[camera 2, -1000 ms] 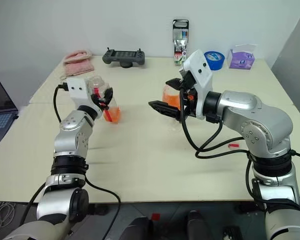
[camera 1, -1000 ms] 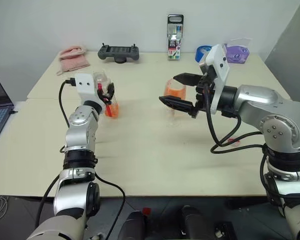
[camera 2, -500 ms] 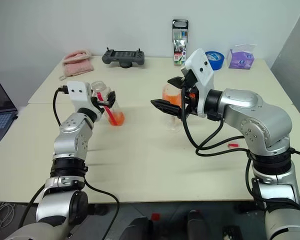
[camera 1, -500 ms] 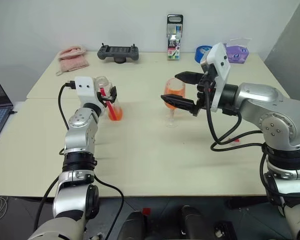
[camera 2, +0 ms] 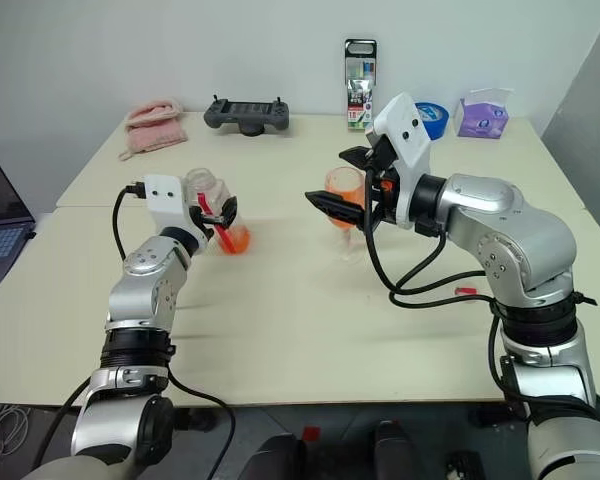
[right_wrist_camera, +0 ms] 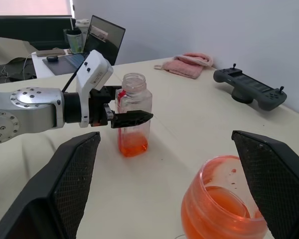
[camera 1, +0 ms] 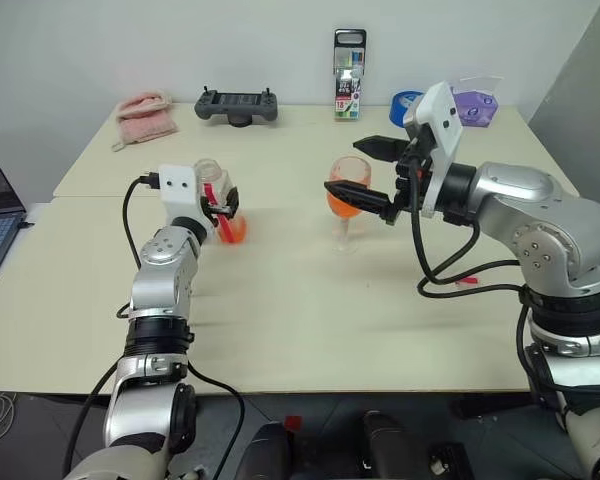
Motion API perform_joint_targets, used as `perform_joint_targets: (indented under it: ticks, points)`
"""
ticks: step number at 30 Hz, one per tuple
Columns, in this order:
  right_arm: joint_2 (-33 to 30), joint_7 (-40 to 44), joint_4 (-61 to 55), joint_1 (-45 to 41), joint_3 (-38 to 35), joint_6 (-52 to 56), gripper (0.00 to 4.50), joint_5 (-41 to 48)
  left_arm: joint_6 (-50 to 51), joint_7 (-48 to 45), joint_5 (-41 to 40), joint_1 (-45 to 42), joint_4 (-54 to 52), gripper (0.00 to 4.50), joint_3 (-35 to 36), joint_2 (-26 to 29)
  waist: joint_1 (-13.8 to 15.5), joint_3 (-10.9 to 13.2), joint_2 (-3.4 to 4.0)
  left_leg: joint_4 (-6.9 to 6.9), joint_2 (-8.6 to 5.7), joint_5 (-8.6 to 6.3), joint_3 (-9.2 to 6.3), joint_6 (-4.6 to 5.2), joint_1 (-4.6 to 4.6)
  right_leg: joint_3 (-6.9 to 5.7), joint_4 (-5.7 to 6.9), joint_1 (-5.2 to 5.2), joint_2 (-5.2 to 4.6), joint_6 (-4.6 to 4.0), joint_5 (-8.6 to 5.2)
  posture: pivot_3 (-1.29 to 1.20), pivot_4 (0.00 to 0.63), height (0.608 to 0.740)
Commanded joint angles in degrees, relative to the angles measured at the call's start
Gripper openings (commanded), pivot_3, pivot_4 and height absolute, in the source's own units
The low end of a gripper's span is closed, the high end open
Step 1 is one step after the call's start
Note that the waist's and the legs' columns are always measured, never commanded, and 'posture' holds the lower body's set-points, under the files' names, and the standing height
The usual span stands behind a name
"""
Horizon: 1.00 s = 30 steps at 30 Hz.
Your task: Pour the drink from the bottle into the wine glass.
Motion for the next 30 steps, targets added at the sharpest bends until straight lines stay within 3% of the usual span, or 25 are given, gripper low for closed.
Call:
perform_joint_targets:
  ticks: [1,12,26,30]
  points:
    - [-0.2,1.0,-0.3,-0.8,-0.9,-2.3,4.5,-1.0,-1.4,-0.7,0.4,0.5,-3.7,4.45,-1.0,0.2,0.0,0.0,0.0,0.0,0.0,0.0,-0.01,0.0,0.0,-0.01,0.0,0.0,0.0,0.0,0.0,0.0,0.15,0.74]
    - [-0.7,4.0,1.6,-0.8,-0.1,-3.9,4.5,-3.3,2.4,0.9,-0.2,2.2,-8.2,4.45,0.9,1.7,0.0,0.0,0.0,-0.01,0.01,0.0,-0.01,0.0,0.0,-0.01,-0.01,0.0,0.0,0.0,0.0,0.0,0.15,0.74]
    - [-2.5,6.5,3.4,-0.1,-1.2,-4.9,4.5,-5.2,21.0,1.7,-6.9,10.7,-35.7,4.45,4.2,1.9,0.0,0.0,0.0,-0.04,0.07,0.0,-0.01,0.0,-0.01,0.0,-0.06,0.01,0.0,0.0,0.0,0.0,0.15,0.74]
    - [-2.4,6.4,3.4,-0.1,-1.3,-4.8,4.5,-5.1,23.7,1.0,-8.0,12.5,-39.0,4.45,3.6,2.2,0.0,0.0,0.0,-0.04,0.07,0.0,0.0,0.0,0.01,0.01,-0.06,0.01,0.0,0.0,0.0,0.0,0.15,0.74]
